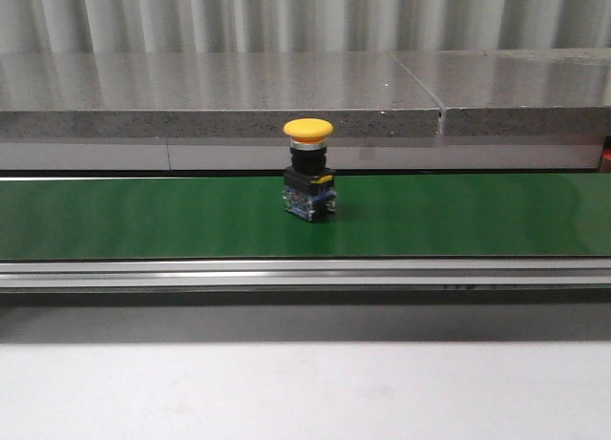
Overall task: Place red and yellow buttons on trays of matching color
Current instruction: 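Carry the red button into the red tray and open the right gripper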
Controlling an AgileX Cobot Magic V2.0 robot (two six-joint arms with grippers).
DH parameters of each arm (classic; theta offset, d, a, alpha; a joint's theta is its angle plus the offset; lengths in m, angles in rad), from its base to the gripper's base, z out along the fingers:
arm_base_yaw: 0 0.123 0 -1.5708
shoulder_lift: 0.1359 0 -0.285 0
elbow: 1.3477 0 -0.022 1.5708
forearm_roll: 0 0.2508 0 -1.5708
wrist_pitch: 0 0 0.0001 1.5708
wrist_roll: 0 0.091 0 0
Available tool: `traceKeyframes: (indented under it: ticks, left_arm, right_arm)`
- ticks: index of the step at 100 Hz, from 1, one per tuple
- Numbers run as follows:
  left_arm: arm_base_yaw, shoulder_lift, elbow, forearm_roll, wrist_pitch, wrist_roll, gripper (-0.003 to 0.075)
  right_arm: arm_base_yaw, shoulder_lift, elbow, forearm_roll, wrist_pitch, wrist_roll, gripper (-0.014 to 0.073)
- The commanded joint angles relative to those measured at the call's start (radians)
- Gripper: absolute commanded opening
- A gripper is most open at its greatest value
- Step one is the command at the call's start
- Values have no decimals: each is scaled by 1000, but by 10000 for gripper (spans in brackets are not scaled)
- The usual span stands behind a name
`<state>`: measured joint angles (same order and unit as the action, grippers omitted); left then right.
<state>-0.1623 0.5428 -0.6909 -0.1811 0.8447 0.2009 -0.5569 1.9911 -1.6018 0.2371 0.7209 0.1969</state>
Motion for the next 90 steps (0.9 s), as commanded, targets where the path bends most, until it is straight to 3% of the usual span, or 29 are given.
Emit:
traceKeyframes:
  ticks: [1, 30, 47, 54, 90]
  left_arm:
    - [-6, 4, -25, -22, -78, -4, -20]
    - [-6, 4, -25, -22, -78, -4, -20]
    - [-6, 4, -25, -22, -78, -4, -20]
    - [-6, 4, -25, -22, -78, -4, -20]
    - [-6, 4, -25, -22, -78, -4, -20]
  right_arm:
    - [-5, -37, -36, 20, -54, -2, 183]
    - [-5, 8, -36, 21, -44, -2, 206]
    - [-5, 8, -36, 24, -55, -2, 444]
    - [-5, 8, -36, 26, -55, -2, 496]
    - [-2, -83, -35, -9, -34, -5, 498]
